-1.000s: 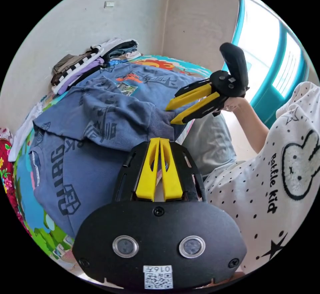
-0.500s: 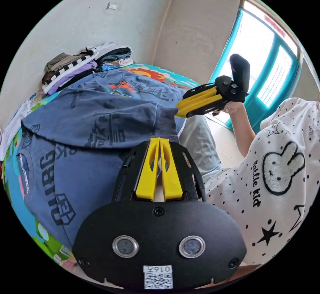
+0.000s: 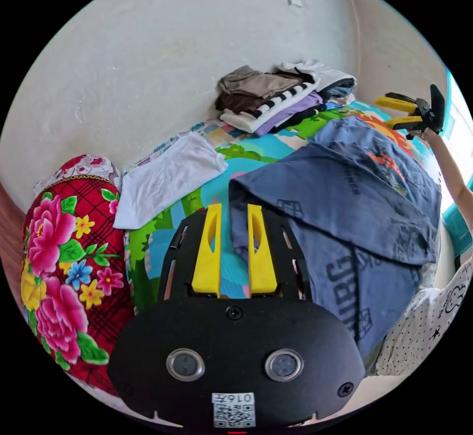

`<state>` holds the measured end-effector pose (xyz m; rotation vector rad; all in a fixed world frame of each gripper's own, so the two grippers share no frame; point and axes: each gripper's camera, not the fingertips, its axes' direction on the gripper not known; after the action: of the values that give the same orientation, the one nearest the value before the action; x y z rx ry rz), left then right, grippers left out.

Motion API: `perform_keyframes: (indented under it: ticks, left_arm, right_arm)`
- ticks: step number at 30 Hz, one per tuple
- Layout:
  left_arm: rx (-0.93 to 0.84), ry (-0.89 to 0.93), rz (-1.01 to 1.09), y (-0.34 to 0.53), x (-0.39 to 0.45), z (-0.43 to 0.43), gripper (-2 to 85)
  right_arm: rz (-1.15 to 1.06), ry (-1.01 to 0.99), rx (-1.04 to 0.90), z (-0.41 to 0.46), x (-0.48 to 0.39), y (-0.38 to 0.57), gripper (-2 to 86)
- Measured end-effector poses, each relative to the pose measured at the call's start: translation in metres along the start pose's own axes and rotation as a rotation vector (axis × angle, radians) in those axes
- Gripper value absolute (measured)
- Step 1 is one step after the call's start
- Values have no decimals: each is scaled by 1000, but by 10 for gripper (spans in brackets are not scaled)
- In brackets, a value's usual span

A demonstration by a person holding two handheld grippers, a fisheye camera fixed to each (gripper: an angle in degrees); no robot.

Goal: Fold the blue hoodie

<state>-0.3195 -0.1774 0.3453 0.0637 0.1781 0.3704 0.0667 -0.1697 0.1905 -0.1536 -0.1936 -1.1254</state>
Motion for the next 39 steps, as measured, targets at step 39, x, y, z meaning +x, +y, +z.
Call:
perform_keyframes:
  ticks: [39]
  left_arm:
    - [-21,215,37,-87,-160,175,-10]
  right_arm:
    - [-214,-330,-261,248,187,-252,21]
